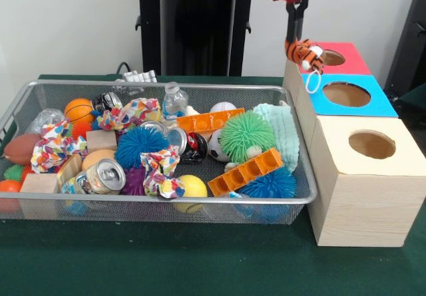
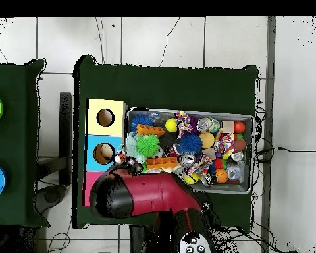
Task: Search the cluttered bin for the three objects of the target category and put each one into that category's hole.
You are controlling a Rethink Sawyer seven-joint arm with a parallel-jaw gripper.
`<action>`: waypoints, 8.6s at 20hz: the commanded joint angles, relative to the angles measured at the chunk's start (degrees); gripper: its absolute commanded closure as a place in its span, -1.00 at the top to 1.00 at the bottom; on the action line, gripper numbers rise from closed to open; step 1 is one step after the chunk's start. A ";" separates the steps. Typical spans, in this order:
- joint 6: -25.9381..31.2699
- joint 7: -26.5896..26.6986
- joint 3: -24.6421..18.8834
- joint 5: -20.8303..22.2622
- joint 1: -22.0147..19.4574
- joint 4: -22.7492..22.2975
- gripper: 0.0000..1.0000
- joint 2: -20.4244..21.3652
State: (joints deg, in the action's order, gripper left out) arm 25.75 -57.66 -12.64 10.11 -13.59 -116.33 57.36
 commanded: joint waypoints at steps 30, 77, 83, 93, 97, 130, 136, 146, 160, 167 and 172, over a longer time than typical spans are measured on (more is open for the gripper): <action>-1.75 -14.85 9.57 -1.25 14.49 -6.38 -1.00 -8.49; -33.68 -14.05 13.65 -7.86 20.86 -0.11 -1.00 -21.47; -40.48 -13.22 15.18 -7.26 21.26 3.16 -1.00 -29.44; -41.06 -13.62 15.13 -8.65 21.09 5.50 -1.00 -33.45; -40.08 -13.85 15.20 -9.28 21.51 5.25 -1.00 -32.96; -14.28 -13.64 22.13 -18.27 28.74 8.53 -1.00 -31.26; -9.47 -15.23 21.82 -19.15 28.50 8.93 -1.00 -29.74; -8.06 -15.12 18.64 -19.41 27.40 6.70 -1.00 -23.82; -0.06 -16.93 19.58 -21.42 29.76 7.89 -1.00 -18.31; 3.86 -17.36 21.04 -21.08 30.87 8.52 -1.00 -15.94; 5.56 -16.63 22.48 -19.52 31.37 9.30 -1.00 -15.74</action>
State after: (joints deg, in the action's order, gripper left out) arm 25.75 -58.82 10.13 -7.95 17.59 -112.21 40.23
